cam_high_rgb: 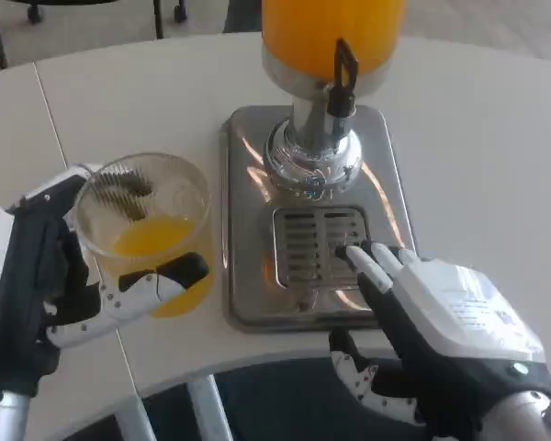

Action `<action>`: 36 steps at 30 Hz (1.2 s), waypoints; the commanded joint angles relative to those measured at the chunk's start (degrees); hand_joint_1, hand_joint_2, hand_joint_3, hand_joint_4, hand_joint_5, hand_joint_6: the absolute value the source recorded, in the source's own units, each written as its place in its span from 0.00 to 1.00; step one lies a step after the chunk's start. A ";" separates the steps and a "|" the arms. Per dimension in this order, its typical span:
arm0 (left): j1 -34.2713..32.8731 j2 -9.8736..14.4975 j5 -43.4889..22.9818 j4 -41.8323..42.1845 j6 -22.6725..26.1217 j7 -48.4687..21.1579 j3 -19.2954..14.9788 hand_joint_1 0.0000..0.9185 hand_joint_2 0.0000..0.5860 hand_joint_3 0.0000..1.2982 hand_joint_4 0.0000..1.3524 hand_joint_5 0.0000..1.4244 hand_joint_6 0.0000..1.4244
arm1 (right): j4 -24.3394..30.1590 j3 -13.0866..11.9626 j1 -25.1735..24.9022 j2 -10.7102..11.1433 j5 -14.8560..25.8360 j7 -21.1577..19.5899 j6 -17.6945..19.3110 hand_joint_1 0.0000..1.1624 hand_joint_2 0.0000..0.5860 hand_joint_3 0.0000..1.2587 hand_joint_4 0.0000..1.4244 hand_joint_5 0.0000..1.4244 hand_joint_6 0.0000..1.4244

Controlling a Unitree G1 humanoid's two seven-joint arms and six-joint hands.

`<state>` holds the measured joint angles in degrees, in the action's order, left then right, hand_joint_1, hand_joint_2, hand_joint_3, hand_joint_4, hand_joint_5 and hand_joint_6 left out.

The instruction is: Grasp the cup under the faucet to collect the drink, then remove the cup.

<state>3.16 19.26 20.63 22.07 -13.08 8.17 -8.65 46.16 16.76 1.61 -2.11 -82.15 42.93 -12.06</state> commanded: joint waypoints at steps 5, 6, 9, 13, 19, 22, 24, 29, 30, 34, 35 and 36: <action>5.34 0.33 -4.61 6.62 -5.76 -4.14 -3.69 0.62 0.04 0.74 0.85 0.95 1.00 | 0.35 2.57 4.47 0.07 -3.60 -3.52 2.12 0.42 1.00 0.02 0.00 0.00 0.00; 5.92 0.30 -5.05 7.05 -6.18 -4.61 -4.08 0.62 0.04 0.74 0.85 0.95 1.00 | 0.58 2.86 5.20 -0.03 -4.06 -3.82 2.31 0.42 1.00 0.02 0.00 0.00 0.00; 8.80 0.28 -7.00 8.85 -8.05 -6.32 -5.65 0.63 0.03 0.74 0.85 0.95 1.00 | 1.91 3.82 7.88 -0.51 -5.54 -4.68 2.70 0.42 1.00 0.01 0.00 0.00 0.00; 10.34 0.21 -8.57 9.67 -9.33 -7.85 -7.20 0.63 0.03 0.74 0.85 0.95 1.00 | 3.42 4.65 10.24 -0.92 -6.83 -5.17 3.18 0.42 1.00 0.01 0.00 0.00 0.00; 11.79 0.41 -10.49 10.17 -11.09 -10.18 -8.85 0.63 0.03 0.74 0.85 0.95 1.00 | 5.01 5.51 12.64 -1.55 -8.05 -4.73 3.89 0.42 1.00 0.01 0.00 0.00 0.00; 12.48 0.27 -11.03 10.40 -11.86 -11.07 -9.28 0.63 0.03 0.74 0.85 0.95 1.00 | 5.32 5.85 13.24 -1.83 -8.45 -4.71 4.13 0.42 1.00 0.01 0.00 0.00 0.00; 12.95 0.21 -11.32 10.47 -12.44 -11.70 -9.44 0.63 0.03 0.74 0.85 0.95 1.00 | 5.38 6.03 13.52 -1.90 -8.70 -4.78 4.41 0.42 1.00 0.01 0.00 0.00 0.00; 14.14 0.36 -12.11 10.48 -14.24 -13.18 -9.81 0.63 0.03 0.74 0.85 0.95 1.00 | 5.07 6.11 14.06 -1.92 -8.88 -5.24 4.72 0.41 1.00 0.01 0.00 0.00 0.00; 14.47 0.44 -12.32 10.50 -14.64 -13.49 -9.94 0.63 0.03 0.74 0.85 0.95 1.00 | 4.95 6.07 14.03 -1.90 -8.81 -5.33 4.74 0.41 1.00 0.01 0.00 0.00 0.00; 15.25 0.36 -12.96 10.58 -15.40 -14.52 -10.26 0.63 0.03 0.74 0.86 0.95 1.00 | 4.44 5.91 13.75 -2.00 -8.65 -5.45 4.70 0.41 1.00 0.00 0.00 0.00 0.00; 15.37 0.31 -13.08 10.62 -15.52 -14.73 -10.31 0.63 0.03 0.74 0.86 0.95 1.00 | 4.36 5.87 13.70 -2.02 -8.61 -5.47 4.68 0.41 1.00 0.00 0.00 0.00 0.00; 15.46 0.27 -13.12 10.63 -15.74 -14.92 -10.37 0.63 0.03 0.74 0.86 0.95 1.00 | 4.28 5.80 13.62 -2.03 -8.57 -5.48 4.67 0.41 1.00 0.00 0.00 0.00 0.00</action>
<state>18.35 19.40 9.29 30.93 -26.19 -6.52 -18.43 50.27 20.40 12.81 -1.51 -90.65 38.35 -7.46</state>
